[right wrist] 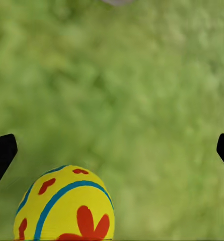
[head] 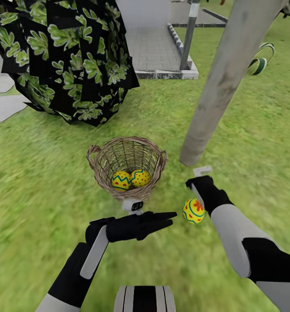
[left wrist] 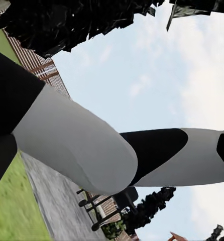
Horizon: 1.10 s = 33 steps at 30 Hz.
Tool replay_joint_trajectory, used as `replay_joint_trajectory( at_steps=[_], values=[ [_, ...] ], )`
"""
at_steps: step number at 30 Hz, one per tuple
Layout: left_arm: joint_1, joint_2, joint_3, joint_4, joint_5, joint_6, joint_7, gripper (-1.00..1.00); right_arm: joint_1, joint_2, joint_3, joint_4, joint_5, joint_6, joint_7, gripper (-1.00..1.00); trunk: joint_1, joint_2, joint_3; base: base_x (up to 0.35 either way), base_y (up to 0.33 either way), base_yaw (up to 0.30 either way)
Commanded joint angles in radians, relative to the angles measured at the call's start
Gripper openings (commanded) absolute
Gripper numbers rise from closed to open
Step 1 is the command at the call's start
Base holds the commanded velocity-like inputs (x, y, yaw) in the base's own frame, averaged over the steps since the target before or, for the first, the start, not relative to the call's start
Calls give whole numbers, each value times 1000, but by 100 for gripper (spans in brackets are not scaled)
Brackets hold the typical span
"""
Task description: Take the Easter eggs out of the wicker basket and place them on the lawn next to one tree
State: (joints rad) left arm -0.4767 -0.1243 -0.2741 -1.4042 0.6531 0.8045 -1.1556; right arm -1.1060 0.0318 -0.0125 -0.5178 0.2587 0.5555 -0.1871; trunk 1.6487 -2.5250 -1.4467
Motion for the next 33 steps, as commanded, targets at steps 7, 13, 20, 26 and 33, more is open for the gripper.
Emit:
replay_joint_trajectory(
  at_steps=[7, 13, 20, 26, 33],
  values=[
    [0, 2, -92, -10, 91, 31, -2, 100, 0, -35, -4, -8, 2, 8, 41, 100, -3, 1, 27, 0, 0, 0],
    [0, 12, -126, -39, 118, 50, -6, 100, 0, -87, -12, -14, 1, 8, 43, 100, -6, 3, 50, -151, 0, 0],
    [-2, 48, -118, -62, 187, 50, -10, 100, 0, -122, -26, -13, 2, 8, 193, 100, -9, 4, 77, -135, 0, 0],
    [-2, 134, 69, -62, 231, 50, -10, 100, 0, -122, -25, -13, 1, 7, 202, 100, -12, 6, 100, -1, 0, 0],
    [-2, 271, 277, -61, 305, 135, -52, 100, 0, -119, -24, -13, 2, 7, 204, 100, -15, 8, 127, 0, 0, 0]
  ],
)
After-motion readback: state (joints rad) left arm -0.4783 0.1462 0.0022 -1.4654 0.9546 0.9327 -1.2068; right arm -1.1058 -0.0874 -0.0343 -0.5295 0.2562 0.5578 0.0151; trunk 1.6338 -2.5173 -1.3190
